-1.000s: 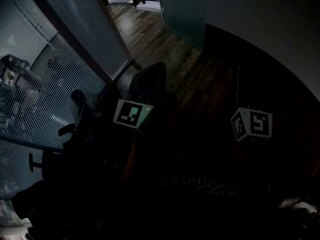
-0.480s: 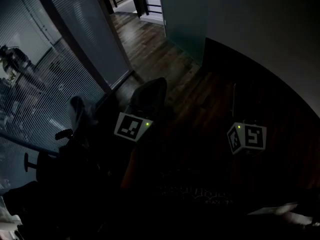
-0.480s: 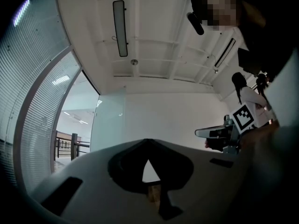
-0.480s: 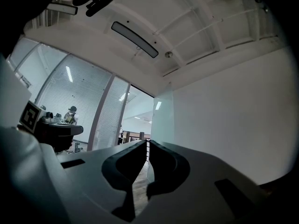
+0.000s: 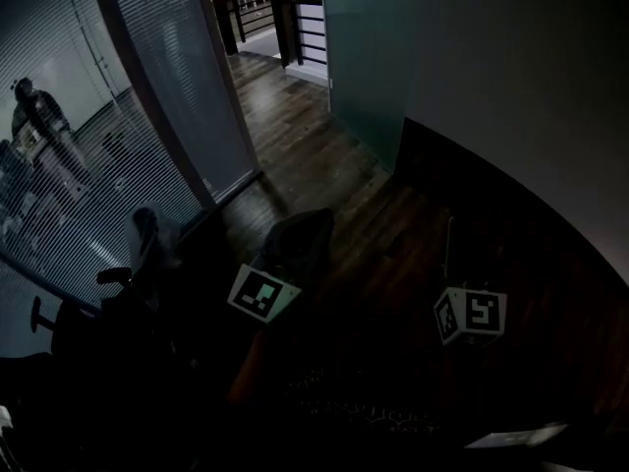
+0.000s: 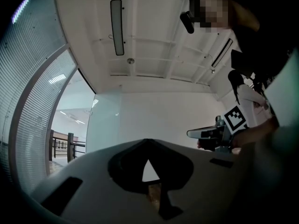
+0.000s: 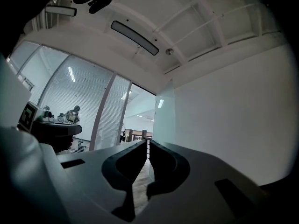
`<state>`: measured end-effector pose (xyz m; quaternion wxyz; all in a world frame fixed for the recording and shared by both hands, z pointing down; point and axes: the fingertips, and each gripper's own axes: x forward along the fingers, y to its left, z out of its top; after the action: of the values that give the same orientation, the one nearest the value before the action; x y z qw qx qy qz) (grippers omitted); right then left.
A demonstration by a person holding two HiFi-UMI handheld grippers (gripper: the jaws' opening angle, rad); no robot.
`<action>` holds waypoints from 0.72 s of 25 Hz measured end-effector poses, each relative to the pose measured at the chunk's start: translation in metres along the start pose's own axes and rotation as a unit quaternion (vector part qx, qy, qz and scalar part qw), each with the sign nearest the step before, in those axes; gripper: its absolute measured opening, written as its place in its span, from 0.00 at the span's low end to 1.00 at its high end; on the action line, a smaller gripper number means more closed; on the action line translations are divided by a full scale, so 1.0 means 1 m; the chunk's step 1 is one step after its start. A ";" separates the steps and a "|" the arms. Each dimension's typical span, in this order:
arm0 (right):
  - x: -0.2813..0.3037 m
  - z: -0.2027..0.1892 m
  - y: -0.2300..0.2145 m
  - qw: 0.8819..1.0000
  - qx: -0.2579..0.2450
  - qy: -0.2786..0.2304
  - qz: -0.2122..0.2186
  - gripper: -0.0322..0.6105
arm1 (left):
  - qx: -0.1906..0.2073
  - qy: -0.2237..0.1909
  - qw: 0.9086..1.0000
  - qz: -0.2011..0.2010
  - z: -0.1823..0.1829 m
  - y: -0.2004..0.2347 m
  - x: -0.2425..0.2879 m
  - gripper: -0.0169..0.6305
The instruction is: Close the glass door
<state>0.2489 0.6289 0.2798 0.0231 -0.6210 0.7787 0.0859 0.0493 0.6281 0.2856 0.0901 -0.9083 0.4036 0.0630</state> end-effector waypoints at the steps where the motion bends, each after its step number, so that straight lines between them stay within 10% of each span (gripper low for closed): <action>1: 0.001 -0.001 -0.002 1.000 0.002 0.000 0.001 0.05 | 0.002 0.004 1.000 -0.001 -0.002 -0.001 0.002 0.03; 18: 0.137 -0.020 -0.017 1.000 0.002 -0.002 -0.022 0.06 | -0.005 -0.006 1.000 0.016 -0.025 0.121 0.092 0.03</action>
<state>0.2359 0.4897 0.2780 0.0277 -0.6377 0.7652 0.0844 0.0219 0.4771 0.2787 0.0867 -0.9017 0.4173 0.0725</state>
